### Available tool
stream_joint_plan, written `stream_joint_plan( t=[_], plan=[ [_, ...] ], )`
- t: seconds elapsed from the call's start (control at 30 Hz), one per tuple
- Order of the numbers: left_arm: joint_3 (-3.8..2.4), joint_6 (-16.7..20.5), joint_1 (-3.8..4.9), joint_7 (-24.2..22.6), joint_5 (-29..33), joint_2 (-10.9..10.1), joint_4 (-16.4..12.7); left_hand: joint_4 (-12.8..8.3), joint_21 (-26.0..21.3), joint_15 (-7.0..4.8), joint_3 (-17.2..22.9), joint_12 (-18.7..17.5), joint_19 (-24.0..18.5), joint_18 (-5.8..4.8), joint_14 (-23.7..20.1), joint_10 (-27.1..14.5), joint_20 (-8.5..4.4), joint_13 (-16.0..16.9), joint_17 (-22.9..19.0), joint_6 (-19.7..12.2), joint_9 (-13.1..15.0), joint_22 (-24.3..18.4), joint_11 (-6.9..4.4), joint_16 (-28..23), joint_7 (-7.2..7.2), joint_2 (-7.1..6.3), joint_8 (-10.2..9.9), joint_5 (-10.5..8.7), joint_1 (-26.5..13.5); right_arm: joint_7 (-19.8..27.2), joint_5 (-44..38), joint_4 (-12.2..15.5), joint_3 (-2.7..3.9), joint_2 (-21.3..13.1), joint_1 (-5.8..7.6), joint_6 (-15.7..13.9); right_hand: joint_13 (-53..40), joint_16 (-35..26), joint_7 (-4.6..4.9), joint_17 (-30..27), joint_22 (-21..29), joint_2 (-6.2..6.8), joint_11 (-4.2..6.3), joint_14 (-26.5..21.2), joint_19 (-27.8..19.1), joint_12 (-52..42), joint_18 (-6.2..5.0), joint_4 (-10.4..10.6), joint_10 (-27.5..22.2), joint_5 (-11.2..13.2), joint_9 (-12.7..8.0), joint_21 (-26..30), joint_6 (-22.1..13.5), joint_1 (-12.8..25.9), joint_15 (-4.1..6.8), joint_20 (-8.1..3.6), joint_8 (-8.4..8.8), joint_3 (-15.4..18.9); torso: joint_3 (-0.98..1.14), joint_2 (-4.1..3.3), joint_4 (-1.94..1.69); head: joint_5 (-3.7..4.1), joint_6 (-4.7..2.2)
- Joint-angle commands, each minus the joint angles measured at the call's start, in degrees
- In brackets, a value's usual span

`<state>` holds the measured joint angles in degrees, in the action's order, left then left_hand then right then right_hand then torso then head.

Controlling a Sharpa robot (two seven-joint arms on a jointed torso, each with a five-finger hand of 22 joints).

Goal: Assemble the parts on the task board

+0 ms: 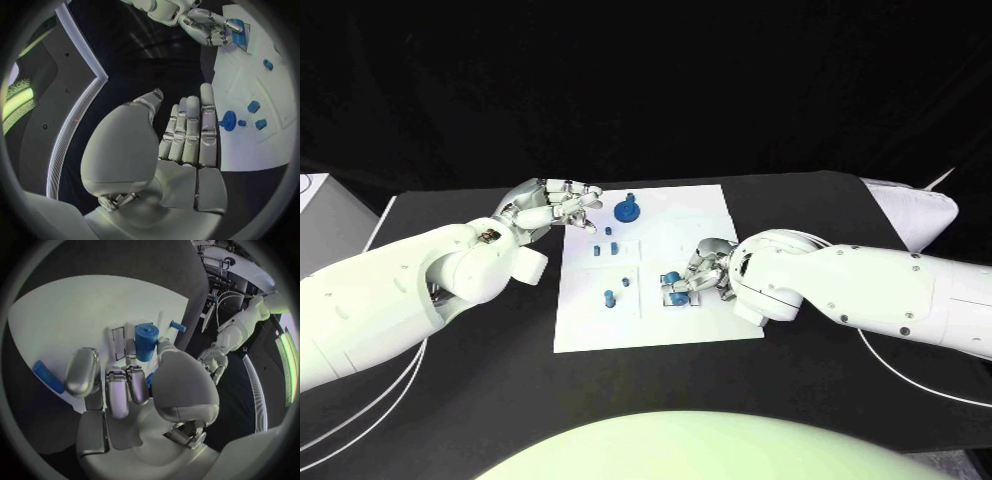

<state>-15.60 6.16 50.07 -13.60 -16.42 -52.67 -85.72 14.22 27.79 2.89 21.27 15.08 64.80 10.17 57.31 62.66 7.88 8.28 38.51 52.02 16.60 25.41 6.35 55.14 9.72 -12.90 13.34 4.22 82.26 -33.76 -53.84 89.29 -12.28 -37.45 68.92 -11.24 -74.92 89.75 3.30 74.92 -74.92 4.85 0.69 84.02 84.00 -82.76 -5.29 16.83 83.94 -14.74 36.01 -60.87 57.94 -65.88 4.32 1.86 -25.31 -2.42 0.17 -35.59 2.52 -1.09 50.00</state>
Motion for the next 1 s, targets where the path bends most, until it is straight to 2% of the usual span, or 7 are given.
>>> stream_joint_plan(
  t=[0.03,0.17,0.23,0.3,0.4,0.73,1.0],
  plan=[
    [-0.03,-0.9,-0.02,-0.2,0.4,0.0,-0.2,0.3,0.4,-0.15,-0.1,0.2,-0.6,-0.09,-0.4,-0.4,-0.03,0.1,-0.1,-0.2,0.1,0.0,-0.07,-0.2,-0.04,-0.01,0.2,0.1,0.4,0.0,-0.6,0.3,-0.11,0.2,-0.26,1.5,-8.6,-0.1,-0.07,14.3,-2.3,-0.03,0.19,5.8,0.8,0.2,0.31,-0.1,1.3,0.5,-0.1,0.2,0.2,0.6,0.16,-0.18,-0.2,0.2,-0.03,0.02,0.06,-0.2,0.0],
    [-0.03,-1.0,-0.02,-0.1,0.5,0.0,-0.2,0.3,0.4,-0.15,-0.1,0.2,-0.6,-0.09,-0.4,-0.4,-0.03,0.1,-0.1,-0.2,0.1,0.0,-0.07,-0.2,-0.04,-0.01,0.2,0.1,0.4,0.0,-2.0,0.1,-0.12,0.3,-0.29,0.3,-8.5,-0.1,-0.05,14.2,-2.3,0.07,0.17,5.8,0.7,0.4,0.27,-0.1,1.2,2.1,0.1,0.5,0.1,1.5,0.14,-0.16,-0.42,0.5,-0.02,0.02,0.11,-0.13,0.0],
    [-0.03,-1.0,-0.02,-0.1,0.5,0.0,-0.2,0.3,0.4,-0.15,-0.1,0.2,-0.6,-0.09,-0.4,-0.4,-0.03,0.1,-0.1,-0.2,0.1,0.0,-0.07,-0.2,-0.04,-0.01,0.2,0.1,0.4,0.0,-2.6,0.0,-0.12,0.3,-0.3,-0.3,-8.2,-0.3,-0.02,14.0,-2.1,0.18,0.1,5.7,0.6,0.9,0.19,0.0,0.9,8.0,0.3,1.1,-0.1,4.0,0.11,-0.12,-0.87,1.7,0.01,0.01,0.1,-0.07,0.0],
    [-0.03,-1.0,-0.02,-0.1,0.5,0.0,-0.2,0.3,0.5,-0.14,-0.1,0.2,-0.6,-0.09,-0.5,-0.5,-0.02,0.1,-0.1,-0.2,0.1,0.1,-0.05,-0.2,-0.02,0.03,0.2,0.09,0.4,0.0,-2.9,-0.1,-0.12,0.3,-0.31,-0.6,-8.1,-0.3,0.02,13.9,-2.1,-0.26,0.1,5.7,0.6,1.1,0.15,0.0,0.8,7.7,0.5,1.4,-0.3,6.6,0.08,-0.1,-1.22,3.5,0.02,-0.02,0.08,-0.06,0.0],
    [-0.03,-1.0,-0.02,-0.1,0.6,0.0,-0.2,0.3,0.5,-0.14,-0.1,0.2,-0.6,-0.09,-0.5,-0.5,-0.02,0.1,-0.1,-0.2,0.1,0.1,-0.05,-0.2,-0.02,0.03,0.2,0.09,0.4,0.1,-3.3,0.0,-0.12,0.3,-0.33,-0.8,-7.9,-0.3,0.07,13.8,-2.1,-0.62,0.07,5.7,0.6,1.4,0.12,0.1,0.6,11.6,0.8,1.8,-0.7,9.6,0.03,-0.07,-1.77,7.4,0.06,-0.02,0.09,-0.08,0.0],
    [-0.03,-1.0,-0.02,0.0,0.6,0.0,-0.2,0.4,0.5,-0.12,0.0,0.2,-0.8,-0.09,-0.5,-0.5,0.0,0.1,-0.1,-0.2,0.1,0.2,-0.03,-0.2,0.0,0.09,0.2,0.1,0.4,0.6,-4.0,1.6,-0.11,-0.6,-0.66,-1.7,-8.0,-0.3,-0.03,13.9,-2.3,-0.48,0.14,5.7,0.7,1.4,0.17,0.2,0.7,11.9,1.0,1.7,-0.9,12.5,0.12,-0.15,-2.17,9.8,0.08,0.01,0.11,0.06,0.0],
    [-0.03,-1.1,-0.02,0.0,0.6,0.0,-0.1,0.4,0.6,-0.11,0.0,0.2,-0.8,-0.09,-0.5,-0.6,0.01,0.1,-0.2,-0.2,0.1,0.2,-0.02,-0.2,0.0,0.12,0.2,0.1,0.5,3.2,-4.7,5.0,-0.04,-3.6,-0.92,-2.6,-8.4,-0.1,-0.16,14.4,-2.8,-2.53,0.23,5.8,1.0,1.1,0.28,-0.3,1.0,11.5,1.2,1.1,-0.9,4.7,0.21,-0.21,-2.8,9.5,0.08,0.01,0.11,-0.06,0.0]
  ],
)
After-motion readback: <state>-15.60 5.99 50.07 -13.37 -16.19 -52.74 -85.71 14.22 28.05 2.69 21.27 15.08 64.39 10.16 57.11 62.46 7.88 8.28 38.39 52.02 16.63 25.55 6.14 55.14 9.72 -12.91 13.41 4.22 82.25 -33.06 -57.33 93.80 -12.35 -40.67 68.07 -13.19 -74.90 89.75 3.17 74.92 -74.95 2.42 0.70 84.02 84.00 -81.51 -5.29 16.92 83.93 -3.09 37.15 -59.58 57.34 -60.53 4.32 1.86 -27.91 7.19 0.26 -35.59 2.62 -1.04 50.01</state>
